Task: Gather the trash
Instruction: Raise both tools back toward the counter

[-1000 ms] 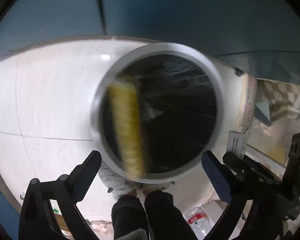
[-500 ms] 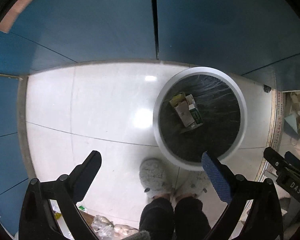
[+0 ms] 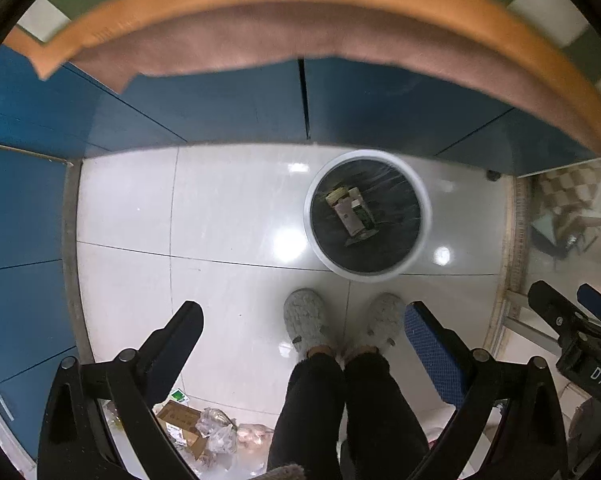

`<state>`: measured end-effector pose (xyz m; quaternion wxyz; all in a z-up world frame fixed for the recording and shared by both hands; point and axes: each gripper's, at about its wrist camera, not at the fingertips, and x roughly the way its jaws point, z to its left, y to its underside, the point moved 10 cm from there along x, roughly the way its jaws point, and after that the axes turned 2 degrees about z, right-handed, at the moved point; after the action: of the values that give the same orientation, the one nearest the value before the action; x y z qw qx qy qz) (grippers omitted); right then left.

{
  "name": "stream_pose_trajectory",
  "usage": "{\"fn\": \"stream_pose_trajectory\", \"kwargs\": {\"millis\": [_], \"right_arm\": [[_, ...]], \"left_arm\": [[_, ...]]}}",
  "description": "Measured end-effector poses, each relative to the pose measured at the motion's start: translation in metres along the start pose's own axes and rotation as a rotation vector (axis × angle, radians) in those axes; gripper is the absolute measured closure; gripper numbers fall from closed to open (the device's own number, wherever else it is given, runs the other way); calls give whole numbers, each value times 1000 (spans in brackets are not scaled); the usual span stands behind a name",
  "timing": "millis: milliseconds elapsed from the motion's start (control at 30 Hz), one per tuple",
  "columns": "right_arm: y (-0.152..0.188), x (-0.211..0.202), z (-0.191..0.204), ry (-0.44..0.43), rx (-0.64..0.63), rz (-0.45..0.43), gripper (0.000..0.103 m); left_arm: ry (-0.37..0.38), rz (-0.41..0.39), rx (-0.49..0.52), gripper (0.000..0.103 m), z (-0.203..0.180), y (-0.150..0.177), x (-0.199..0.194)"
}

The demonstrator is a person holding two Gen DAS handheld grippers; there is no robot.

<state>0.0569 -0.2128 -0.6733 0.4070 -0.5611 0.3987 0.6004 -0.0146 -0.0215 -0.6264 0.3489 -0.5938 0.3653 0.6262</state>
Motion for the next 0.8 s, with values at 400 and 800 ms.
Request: {"fn": "stream_pose_trajectory", "kwargs": {"millis": [400,800], "right_arm": [[41,-190,17,-27,-13,-92,0],[23,-302,28,-153,49,-171,0]], "left_arm": [[47,-64,45,0,4,29,-141],[73,-270,45,0,1,-26,-253]]}}
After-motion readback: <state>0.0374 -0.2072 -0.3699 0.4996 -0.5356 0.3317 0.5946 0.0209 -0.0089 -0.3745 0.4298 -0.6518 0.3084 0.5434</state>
